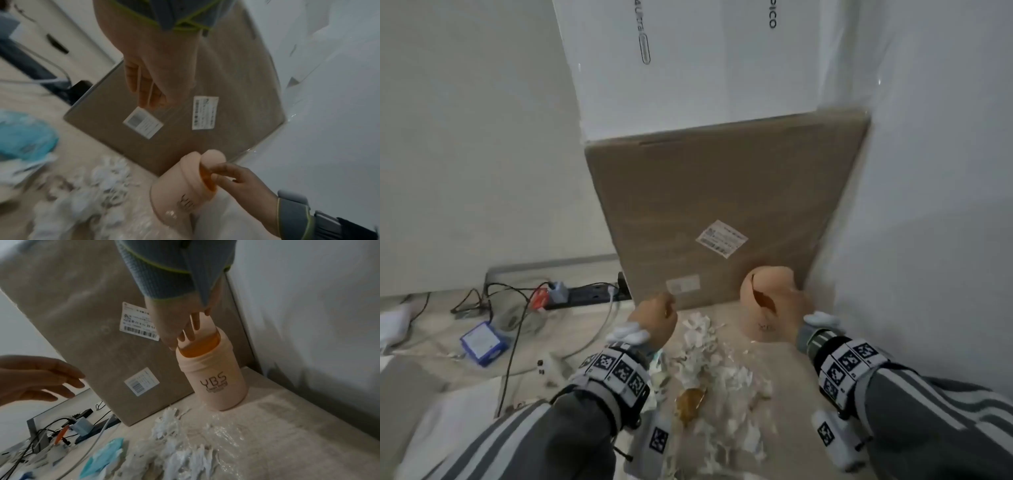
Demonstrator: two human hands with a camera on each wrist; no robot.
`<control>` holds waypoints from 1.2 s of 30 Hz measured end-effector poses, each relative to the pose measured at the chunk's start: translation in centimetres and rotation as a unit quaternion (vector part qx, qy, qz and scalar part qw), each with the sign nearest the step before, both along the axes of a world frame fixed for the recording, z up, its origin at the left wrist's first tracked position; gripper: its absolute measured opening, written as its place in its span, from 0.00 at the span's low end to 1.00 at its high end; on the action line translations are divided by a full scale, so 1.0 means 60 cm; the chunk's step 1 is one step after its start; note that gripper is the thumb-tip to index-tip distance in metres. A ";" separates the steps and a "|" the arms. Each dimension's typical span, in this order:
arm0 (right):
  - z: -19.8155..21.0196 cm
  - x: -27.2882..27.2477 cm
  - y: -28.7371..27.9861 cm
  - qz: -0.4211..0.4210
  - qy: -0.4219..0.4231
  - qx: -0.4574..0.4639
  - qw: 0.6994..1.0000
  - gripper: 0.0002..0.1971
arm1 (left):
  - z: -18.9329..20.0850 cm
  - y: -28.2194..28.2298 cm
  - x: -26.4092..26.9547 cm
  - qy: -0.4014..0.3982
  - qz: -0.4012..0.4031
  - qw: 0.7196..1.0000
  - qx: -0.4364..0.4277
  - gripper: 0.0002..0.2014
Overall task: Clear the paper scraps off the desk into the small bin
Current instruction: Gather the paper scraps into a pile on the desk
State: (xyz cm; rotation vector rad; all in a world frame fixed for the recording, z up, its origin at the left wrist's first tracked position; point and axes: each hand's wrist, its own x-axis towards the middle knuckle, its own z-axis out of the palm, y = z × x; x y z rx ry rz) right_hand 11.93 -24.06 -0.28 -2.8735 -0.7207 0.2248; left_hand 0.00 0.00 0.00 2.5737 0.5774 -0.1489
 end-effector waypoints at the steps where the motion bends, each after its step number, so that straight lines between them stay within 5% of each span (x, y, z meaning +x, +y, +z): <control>1: -0.005 0.006 -0.001 -0.005 -0.005 -0.012 1.000 0.14 | -0.013 0.001 -0.001 0.005 0.007 1.000 -0.004 0.16; 7: -0.102 0.022 -0.009 -0.008 -0.072 -0.027 0.997 0.06 | -0.158 0.030 -0.016 -0.003 0.066 0.998 0.011 0.22; 12: -0.139 0.009 -0.017 0.026 -0.170 0.165 0.971 0.11 | -0.241 0.075 -0.032 0.071 0.135 0.988 0.016 0.32; 17: -0.178 -0.032 -0.015 0.052 -0.221 0.246 0.942 0.09 | -0.315 0.101 -0.048 0.186 0.036 0.979 0.079 0.34; 20: -0.198 -0.052 -0.009 0.050 -0.151 0.227 0.961 0.10 | -0.318 0.070 -0.053 0.158 0.002 0.983 0.091 0.25; 23: -0.221 -0.066 -0.012 0.015 -0.005 0.102 0.995 0.22 | -0.306 0.019 -0.065 0.125 -0.037 0.986 0.104 0.24; 28: -0.232 -0.135 -0.025 0.003 0.188 -0.066 0.980 0.34 | -0.285 -0.090 -0.112 0.077 -0.066 0.994 0.037 0.23; 32: -0.235 -0.203 -0.011 0.011 0.220 -0.051 0.974 0.35 | -0.267 -0.162 -0.144 0.011 -0.031 0.997 -0.077 0.26; 36: -0.210 -0.237 -0.029 -0.017 0.203 0.069 0.977 0.32 | -0.224 -0.189 -0.182 -0.067 -0.025 0.990 -0.118 0.24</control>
